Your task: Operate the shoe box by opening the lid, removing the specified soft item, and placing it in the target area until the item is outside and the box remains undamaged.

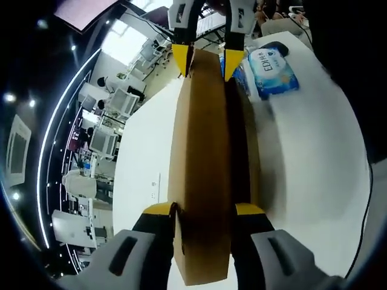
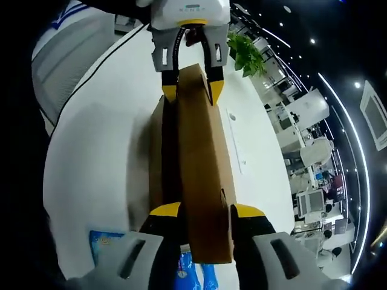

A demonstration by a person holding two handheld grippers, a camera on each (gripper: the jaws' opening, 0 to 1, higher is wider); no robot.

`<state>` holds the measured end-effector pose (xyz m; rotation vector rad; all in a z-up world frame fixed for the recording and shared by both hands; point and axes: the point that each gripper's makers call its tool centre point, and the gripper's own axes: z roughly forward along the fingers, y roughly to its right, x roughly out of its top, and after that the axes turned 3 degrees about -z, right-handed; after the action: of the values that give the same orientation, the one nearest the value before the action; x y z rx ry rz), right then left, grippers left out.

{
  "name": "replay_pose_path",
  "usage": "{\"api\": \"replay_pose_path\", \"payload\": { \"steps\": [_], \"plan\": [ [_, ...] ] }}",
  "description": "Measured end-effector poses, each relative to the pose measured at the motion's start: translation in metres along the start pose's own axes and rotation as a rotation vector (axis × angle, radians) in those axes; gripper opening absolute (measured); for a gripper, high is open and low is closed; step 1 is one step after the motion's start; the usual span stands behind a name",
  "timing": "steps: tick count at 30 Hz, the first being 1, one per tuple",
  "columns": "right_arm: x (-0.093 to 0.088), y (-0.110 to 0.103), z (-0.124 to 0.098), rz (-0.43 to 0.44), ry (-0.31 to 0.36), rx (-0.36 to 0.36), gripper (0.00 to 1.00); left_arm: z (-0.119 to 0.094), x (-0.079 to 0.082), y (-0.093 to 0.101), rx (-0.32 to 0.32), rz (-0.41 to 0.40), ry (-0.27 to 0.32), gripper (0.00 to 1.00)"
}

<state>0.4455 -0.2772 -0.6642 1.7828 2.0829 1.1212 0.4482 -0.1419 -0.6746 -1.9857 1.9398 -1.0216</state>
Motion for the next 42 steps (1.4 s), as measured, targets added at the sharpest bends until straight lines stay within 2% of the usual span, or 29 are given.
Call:
{"api": "replay_pose_path", "payload": {
  "steps": [2,15,17,20,22,24,33,35,42],
  "plan": [
    [-0.001,-0.001,0.001,-0.028,-0.001,-0.005,0.28,0.000,0.001,0.000,0.003,0.002,0.002,0.35],
    [0.001,-0.004,0.001,-0.028,0.004,-0.036,0.28,0.003,-0.004,0.003,0.033,0.028,0.001,0.36],
    [0.001,-0.005,0.001,-0.030,0.011,-0.044,0.28,0.004,-0.007,0.003,0.039,0.043,-0.003,0.36],
    [0.001,-0.006,0.002,-0.041,0.010,-0.048,0.28,0.006,-0.019,0.005,0.039,0.019,-0.026,0.40],
    [0.001,-0.006,0.003,-0.043,0.010,-0.048,0.28,0.005,-0.022,0.006,0.040,0.019,-0.027,0.41],
    [0.000,-0.007,0.004,-0.054,0.002,-0.044,0.28,0.005,-0.020,0.005,0.045,0.042,-0.017,0.38],
    [-0.001,-0.009,0.006,-0.053,0.000,-0.053,0.28,0.006,-0.019,0.007,0.061,0.036,-0.016,0.37],
    [-0.001,-0.010,0.006,-0.051,0.004,-0.057,0.28,0.007,-0.020,0.007,0.067,0.066,-0.034,0.37],
    [-0.002,-0.019,0.011,-0.046,-0.001,-0.041,0.28,0.013,-0.023,0.011,0.080,0.018,-0.036,0.38]
  ]
}}
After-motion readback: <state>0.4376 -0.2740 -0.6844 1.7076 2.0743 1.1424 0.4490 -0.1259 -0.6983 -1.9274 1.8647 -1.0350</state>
